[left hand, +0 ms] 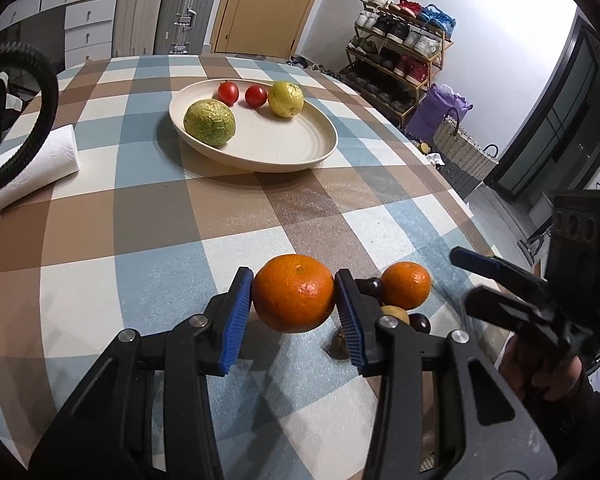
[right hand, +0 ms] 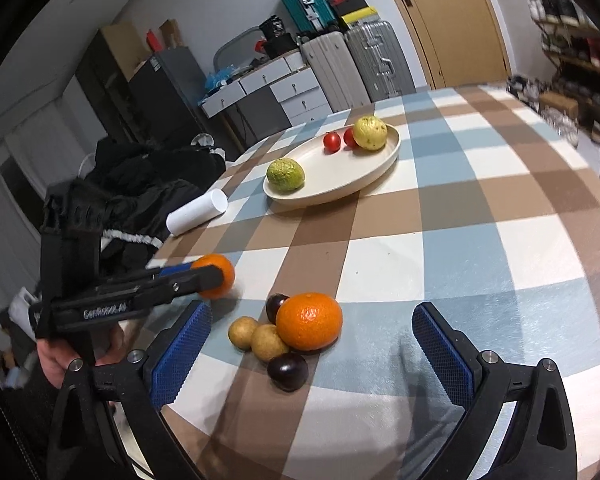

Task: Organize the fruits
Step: 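Close the right tool on the other orange mandarin, then carry both mandarins over the cream plate with both tools, then lower both mandarins onto the plate and open both tools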

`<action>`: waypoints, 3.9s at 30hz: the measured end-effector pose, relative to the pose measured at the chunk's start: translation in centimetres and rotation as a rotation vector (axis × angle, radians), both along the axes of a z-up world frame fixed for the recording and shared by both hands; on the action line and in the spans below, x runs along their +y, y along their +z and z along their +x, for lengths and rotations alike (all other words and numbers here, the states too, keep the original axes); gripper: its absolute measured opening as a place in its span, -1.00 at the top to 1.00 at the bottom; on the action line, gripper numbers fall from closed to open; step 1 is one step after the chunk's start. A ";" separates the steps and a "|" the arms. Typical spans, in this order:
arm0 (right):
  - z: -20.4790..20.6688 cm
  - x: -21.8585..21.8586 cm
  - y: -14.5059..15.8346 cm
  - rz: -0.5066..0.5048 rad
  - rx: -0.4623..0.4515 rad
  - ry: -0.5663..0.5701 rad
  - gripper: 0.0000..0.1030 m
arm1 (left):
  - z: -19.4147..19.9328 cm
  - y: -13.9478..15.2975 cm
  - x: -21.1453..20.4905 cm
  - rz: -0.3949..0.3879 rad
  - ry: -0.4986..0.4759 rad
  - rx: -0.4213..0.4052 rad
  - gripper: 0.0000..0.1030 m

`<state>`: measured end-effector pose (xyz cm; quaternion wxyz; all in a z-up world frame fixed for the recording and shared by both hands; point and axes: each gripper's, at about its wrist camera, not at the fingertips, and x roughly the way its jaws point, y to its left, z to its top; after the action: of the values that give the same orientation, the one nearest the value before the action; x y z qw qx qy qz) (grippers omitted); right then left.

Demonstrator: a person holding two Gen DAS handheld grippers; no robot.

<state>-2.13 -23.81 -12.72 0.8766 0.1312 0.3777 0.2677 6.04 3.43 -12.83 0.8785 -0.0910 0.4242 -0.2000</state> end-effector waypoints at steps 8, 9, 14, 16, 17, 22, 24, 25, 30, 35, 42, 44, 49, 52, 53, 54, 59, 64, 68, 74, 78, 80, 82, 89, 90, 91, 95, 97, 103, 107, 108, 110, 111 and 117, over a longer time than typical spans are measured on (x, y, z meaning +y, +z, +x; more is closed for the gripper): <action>1.3 0.9 -0.7 0.061 0.067 0.038 -0.83 | -0.7 0.1 1.1 -0.033 -0.003 0.012 0.24; 1.5 1.0 -0.8 0.068 0.078 0.045 -0.80 | -0.7 0.1 1.1 -0.031 -0.002 0.011 0.24; 1.7 1.8 -1.3 0.068 0.102 0.065 -0.37 | -0.8 0.3 1.5 -0.038 0.006 0.007 0.24; 1.6 1.8 -1.3 0.042 0.095 0.047 -0.17 | -0.9 0.3 1.6 -0.035 0.007 0.006 0.24; 1.7 1.7 -1.3 0.039 0.098 0.044 0.09 | -0.9 0.3 1.6 -0.035 0.008 0.006 0.24; 2.0 1.0 -2.0 0.073 0.132 0.038 0.21 | -0.8 0.2 1.7 -0.049 0.011 0.021 0.24; 1.9 1.0 -2.0 0.071 0.132 0.040 0.21 | -0.7 0.1 1.7 -0.050 0.011 0.021 0.24; 1.9 1.1 -1.9 0.064 0.129 0.045 0.21 | -0.7 0.1 1.7 -0.049 0.012 0.021 0.24; 1.9 1.3 -2.0 0.056 0.130 0.057 0.21 | -0.7 0.1 1.7 -0.049 0.011 0.021 0.24; 1.7 1.4 -2.1 0.058 0.125 0.066 0.22 | -0.4 -0.2 1.8 -0.080 0.008 0.049 0.24; 1.8 0.4 -2.1 0.110 0.120 0.047 0.24 | 0.0 0.2 2.1 -0.079 0.023 0.044 0.24; 1.9 -0.1 -1.8 0.135 0.112 0.036 0.24 | 0.3 0.7 2.1 -0.080 0.025 0.034 0.24; 3.0 -1.5 -0.7 0.217 0.097 0.031 0.24 | 1.5 2.0 2.0 -0.083 0.027 0.001 0.24; 3.9 -1.7 0.3 0.224 0.073 0.024 0.24 | 2.6 2.8 1.8 -0.075 0.025 -0.018 0.24; 4.3 -1.8 0.7 0.231 0.067 0.025 0.24 | 3.2 3.1 1.9 -0.075 0.025 -0.023 0.24; 4.8 -1.8 1.0 0.237 0.057 0.025 0.24 | 3.8 3.3 1.9 -0.077 0.026 -0.025 0.24; 8.2 -1.6 2.5 0.262 0.041 0.024 0.24 | 7.2 4.1 2.7 -0.069 0.059 -0.023 0.24; 12.9 -0.8 3.8 0.298 0.024 0.038 0.24 | 11.1 5.1 3.4 -0.059 0.072 -0.031 0.24; 16.5 0.4 4.1 0.305 0.027 0.049 0.24 | 14.9 5.5 4.3 -0.043 0.117 -0.027 0.24; 21.9 2.8 5.0 0.291 0.028 0.081 0.24 | 19.8 4.1 4.9 -0.043 0.148 0.002 0.24; 25.4 4.7 5.3 0.283 0.041 0.104 0.24 | 21.8 2.9 4.7 -0.050 0.138 0.011 0.24; 27.3 6.2 5.6 0.267 0.040 0.121 0.24 | 22.8 2.4 4.8 -0.063 0.137 0.018 0.24; 28.8 7.5 5.7 0.243 0.039 0.133 0.24 | 23.7 1.7 4.8 -0.075 0.139 0.032 0.24; 31.7 10.6 3.6 0.141 0.125 0.145 0.24 | 25.2 0.3 4.6 -0.072 0.124 0.057 0.24; 31.7 11.0 3.2 0.120 0.131 0.149 0.24 | 25.3 0.0 4.5 -0.059 0.124 0.063 0.24; 31.6 11.2 2.8 0.105 0.127 0.146 0.24 | 25.4 -0.1 4.4 -0.050 0.125 0.066 0.24; 31.8 11.8 1.9 0.047 0.121 0.136 0.24 | 25.9 -0.8 4.2 -0.030 0.123 0.082 0.24; 32.1 11.7 1.4 0.048 0.137 0.133 0.24 | 26.0 -1.0 4.2 -0.036 0.116 0.085 0.24; 32.1 12.3 1.1 0.030 0.148 0.142 0.23 | 26.2 -1.3 4.2 -0.045 0.116 0.090 0.24; 32.0 12.2 1.2 0.030 0.155 0.136 0.22 | 25.9 -0.7 4.1 -0.036 0.117 0.064 0.23; 32.0 12.2 1.2 0.031 0.158 0.135 0.21 | 25.9 -0.7 4.1 -0.033 0.117 0.064 0.23; 31.8 11.8 1.5 0.039 0.166 0.122 0.13 | 25.7 -0.4 4.1 -0.029 0.119 0.065 0.23; 31.7 11.7 1.6 0.048 0.165 0.120 0.05 | 25.5 -0.2 4.2 -0.030 0.119 0.063 0.23; 29.5 9.6 3.7 0.081 0.132 0.078 -0.19 | 23.4 1.9 4.1 -0.009 0.135 0.024 0.02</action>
<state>27.38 -14.17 -8.99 0.8327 0.1689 0.4284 0.3075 29.40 7.53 -10.94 0.8844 -0.1255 0.4269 -0.1412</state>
